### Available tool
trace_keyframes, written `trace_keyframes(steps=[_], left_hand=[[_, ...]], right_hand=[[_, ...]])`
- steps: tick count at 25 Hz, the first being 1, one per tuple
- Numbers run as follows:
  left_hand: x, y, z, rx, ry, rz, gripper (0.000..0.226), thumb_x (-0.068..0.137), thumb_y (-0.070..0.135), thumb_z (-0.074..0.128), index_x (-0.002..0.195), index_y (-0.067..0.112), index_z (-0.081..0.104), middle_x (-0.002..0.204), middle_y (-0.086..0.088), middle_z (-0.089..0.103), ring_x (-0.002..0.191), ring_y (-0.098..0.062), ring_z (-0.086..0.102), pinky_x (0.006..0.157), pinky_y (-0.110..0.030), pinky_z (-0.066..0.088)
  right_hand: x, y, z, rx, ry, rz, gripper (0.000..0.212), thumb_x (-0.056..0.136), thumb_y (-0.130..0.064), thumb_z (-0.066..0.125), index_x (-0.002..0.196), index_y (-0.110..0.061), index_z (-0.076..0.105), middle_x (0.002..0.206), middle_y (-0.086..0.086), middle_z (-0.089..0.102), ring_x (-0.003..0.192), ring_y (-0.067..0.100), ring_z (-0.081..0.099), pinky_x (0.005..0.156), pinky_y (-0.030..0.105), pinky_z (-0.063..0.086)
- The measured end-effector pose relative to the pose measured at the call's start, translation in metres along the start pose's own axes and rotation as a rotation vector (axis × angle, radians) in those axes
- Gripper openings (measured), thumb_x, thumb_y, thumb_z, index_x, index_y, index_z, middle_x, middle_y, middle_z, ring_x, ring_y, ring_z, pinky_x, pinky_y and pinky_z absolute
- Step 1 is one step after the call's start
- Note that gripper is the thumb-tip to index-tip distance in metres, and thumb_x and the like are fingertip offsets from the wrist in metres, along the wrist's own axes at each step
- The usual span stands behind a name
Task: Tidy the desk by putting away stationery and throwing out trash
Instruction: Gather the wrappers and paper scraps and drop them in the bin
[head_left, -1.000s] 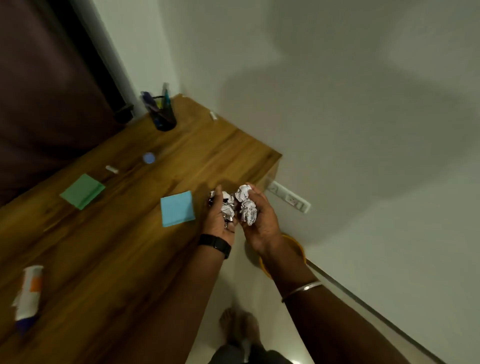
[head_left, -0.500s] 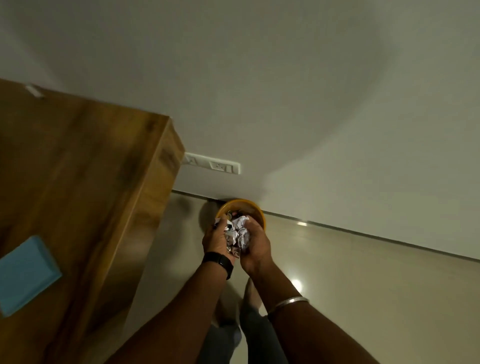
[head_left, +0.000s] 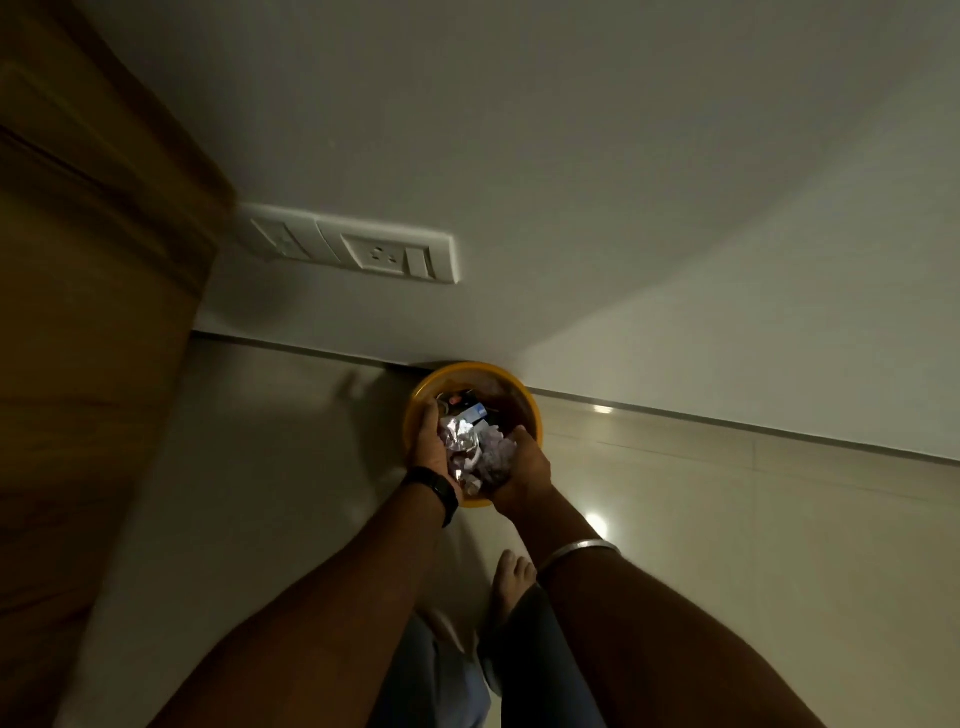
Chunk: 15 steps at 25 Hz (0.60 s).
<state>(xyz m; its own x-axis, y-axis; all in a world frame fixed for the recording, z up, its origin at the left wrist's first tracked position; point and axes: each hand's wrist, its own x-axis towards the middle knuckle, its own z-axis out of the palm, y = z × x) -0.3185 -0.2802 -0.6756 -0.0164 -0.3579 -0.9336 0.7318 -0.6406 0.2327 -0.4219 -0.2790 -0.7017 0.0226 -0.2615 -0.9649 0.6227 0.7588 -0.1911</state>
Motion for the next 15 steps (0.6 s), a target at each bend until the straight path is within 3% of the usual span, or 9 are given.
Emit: trace_keyframes(steps=[2, 4, 6, 9, 11, 13, 15], left_hand=[[-0.001, 0.003, 0.004, -0.011, 0.053, 0.002, 0.079, 0.093, 0.074, 0.039, 0.133, 0.008, 0.055, 0.127, -0.018, 0.062, 0.127, -0.039, 0.054, 0.113, -0.054, 0.039], [0.005, 0.004, -0.001, -0.068, 0.103, -0.019, 0.077, 0.097, 0.070, 0.033, 0.150, 0.014, 0.042, 0.142, -0.019, 0.051, 0.137, -0.042, 0.044, 0.115, -0.057, 0.034], [-0.004, 0.008, -0.004, -0.088, 0.139, -0.038, 0.087, 0.094, 0.075, 0.035, 0.157, 0.015, 0.031, 0.159, -0.018, 0.036, 0.143, -0.044, 0.037, 0.117, -0.063, 0.028], [-0.026, 0.014, -0.003, -0.130, 0.145, -0.030, 0.088, 0.094, 0.075, 0.035, 0.157, 0.015, 0.029, 0.160, -0.020, 0.033, 0.143, -0.043, 0.038, 0.117, -0.061, 0.032], [-0.059, 0.020, 0.003, -0.112, 0.113, -0.019, 0.084, 0.097, 0.072, 0.031, 0.157, 0.012, 0.030, 0.160, -0.020, 0.035, 0.143, -0.042, 0.039, 0.118, -0.058, 0.032], [-0.089, 0.027, 0.004, -0.080, 0.094, 0.002, 0.085, 0.097, 0.073, 0.029, 0.158, 0.014, 0.027, 0.162, -0.018, 0.031, 0.146, -0.041, 0.035, 0.119, -0.055, 0.031], [-0.121, 0.034, 0.002, -0.066, 0.090, 0.022, 0.087, 0.095, 0.076, 0.030, 0.159, 0.017, 0.024, 0.165, -0.016, 0.025, 0.149, -0.040, 0.030, 0.121, -0.053, 0.029]], right_hand=[[0.024, 0.001, -0.007, -0.024, 0.054, -0.008, 0.061, 0.097, -0.053, 0.055, 0.142, -0.013, 0.054, 0.134, 0.026, 0.064, 0.116, 0.043, 0.065, 0.094, 0.061, 0.056], [0.035, 0.000, -0.013, -0.060, 0.085, -0.012, 0.071, 0.092, -0.058, 0.058, 0.148, -0.017, 0.048, 0.139, 0.021, 0.060, 0.118, 0.044, 0.062, 0.069, 0.052, 0.060], [0.022, -0.003, -0.012, -0.063, 0.081, -0.004, 0.072, 0.093, -0.060, 0.056, 0.150, -0.017, 0.045, 0.140, 0.017, 0.057, 0.118, 0.043, 0.060, 0.063, 0.048, 0.056], [-0.007, -0.009, -0.006, -0.039, 0.088, -0.026, 0.057, 0.102, -0.053, 0.051, 0.144, -0.014, 0.050, 0.136, 0.018, 0.058, 0.109, 0.041, 0.062, 0.064, 0.047, 0.054], [-0.032, -0.011, -0.002, -0.047, 0.088, -0.031, 0.046, 0.102, -0.053, 0.050, 0.125, -0.015, 0.060, 0.124, 0.017, 0.063, 0.108, 0.038, 0.065, 0.065, 0.043, 0.054], [-0.062, -0.012, 0.001, -0.099, 0.074, -0.067, 0.038, 0.099, -0.057, 0.052, 0.096, -0.020, 0.061, 0.095, 0.011, 0.062, 0.081, 0.027, 0.064, 0.062, 0.035, 0.052], [-0.099, -0.014, 0.008, -0.157, 0.080, -0.103, 0.035, 0.096, -0.055, 0.057, 0.083, -0.022, 0.059, 0.074, 0.003, 0.057, 0.060, 0.019, 0.055, 0.052, 0.029, 0.050]])
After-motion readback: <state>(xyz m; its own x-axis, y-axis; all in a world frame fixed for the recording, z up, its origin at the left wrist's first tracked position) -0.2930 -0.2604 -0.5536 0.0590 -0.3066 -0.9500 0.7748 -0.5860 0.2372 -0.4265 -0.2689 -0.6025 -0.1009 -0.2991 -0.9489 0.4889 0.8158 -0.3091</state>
